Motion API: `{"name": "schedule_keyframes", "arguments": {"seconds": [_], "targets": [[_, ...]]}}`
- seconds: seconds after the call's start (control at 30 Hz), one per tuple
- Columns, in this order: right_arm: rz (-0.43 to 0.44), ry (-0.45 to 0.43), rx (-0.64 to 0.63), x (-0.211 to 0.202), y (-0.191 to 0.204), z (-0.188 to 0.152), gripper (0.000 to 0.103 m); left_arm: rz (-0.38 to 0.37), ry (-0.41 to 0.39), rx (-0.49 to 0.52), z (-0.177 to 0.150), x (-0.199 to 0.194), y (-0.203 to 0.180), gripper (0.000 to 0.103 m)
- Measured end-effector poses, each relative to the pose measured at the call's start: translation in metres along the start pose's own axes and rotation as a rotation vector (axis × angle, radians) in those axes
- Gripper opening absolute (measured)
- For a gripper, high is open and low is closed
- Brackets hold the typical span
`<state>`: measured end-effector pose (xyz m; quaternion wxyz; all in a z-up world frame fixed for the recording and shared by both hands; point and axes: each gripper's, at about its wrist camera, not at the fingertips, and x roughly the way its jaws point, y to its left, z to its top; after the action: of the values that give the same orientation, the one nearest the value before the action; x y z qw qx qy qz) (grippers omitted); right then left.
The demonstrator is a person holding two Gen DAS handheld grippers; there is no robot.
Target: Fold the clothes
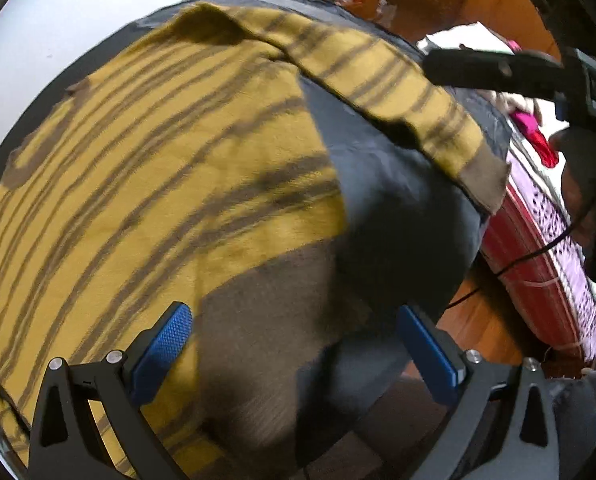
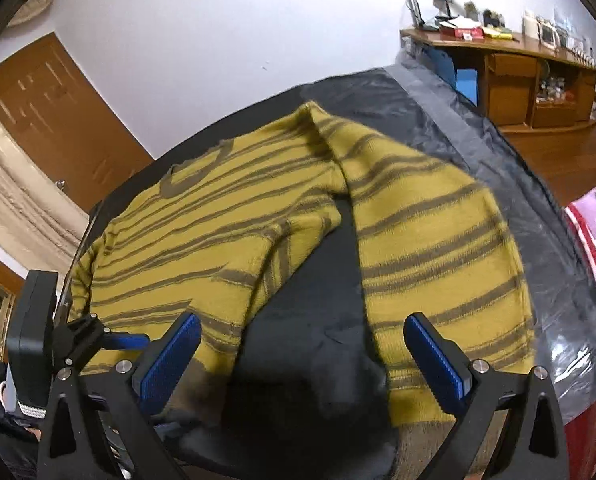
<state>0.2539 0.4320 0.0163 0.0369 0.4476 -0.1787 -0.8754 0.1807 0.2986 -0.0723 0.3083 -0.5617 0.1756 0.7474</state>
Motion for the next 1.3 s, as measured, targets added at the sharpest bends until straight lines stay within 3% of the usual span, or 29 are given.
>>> {"name": "schedule_keyframes", "arguments": {"seconds": [0.13,0.27,0.37,0.47,0.6,0.7,0.8,0.97,1.3], "targets": [[0.079,-0.002,-0.078,0.007,0.03,0.009,0.103,0.064,-0.029,-0.145,-0.01,-0.02,0.048,0.103],[0.111,0.035,-0.244,0.03,0.073,0.013,0.103,0.191,-0.002,-0.342,-0.034,-0.02,0.115,0.103],[0.136,0.088,-0.4,0.054,0.11,0.01,0.103,0.287,0.02,-0.48,-0.056,-0.02,0.161,0.103],[0.185,0.185,-0.514,0.083,0.137,-0.001,0.103,0.342,0.04,-0.524,-0.069,-0.007,0.185,0.103],[0.114,0.299,-0.605,0.119,0.149,-0.019,0.103,0.373,0.063,-0.531,-0.079,0.004,0.189,0.103],[0.02,0.379,-0.618,0.132,0.137,-0.032,0.103,0.387,0.086,-0.507,-0.086,0.009,0.182,0.103],[0.0,0.442,-0.593,0.128,0.116,-0.045,0.103,0.378,0.092,-0.502,-0.091,0.014,0.18,0.103],[-0.103,0.483,-0.636,0.105,0.084,-0.072,0.103,0.339,0.08,-0.531,-0.094,0.014,0.189,0.103],[-0.174,0.499,-0.674,0.084,0.061,-0.084,0.103,0.35,0.051,-0.493,-0.105,0.01,0.195,0.103]]}}
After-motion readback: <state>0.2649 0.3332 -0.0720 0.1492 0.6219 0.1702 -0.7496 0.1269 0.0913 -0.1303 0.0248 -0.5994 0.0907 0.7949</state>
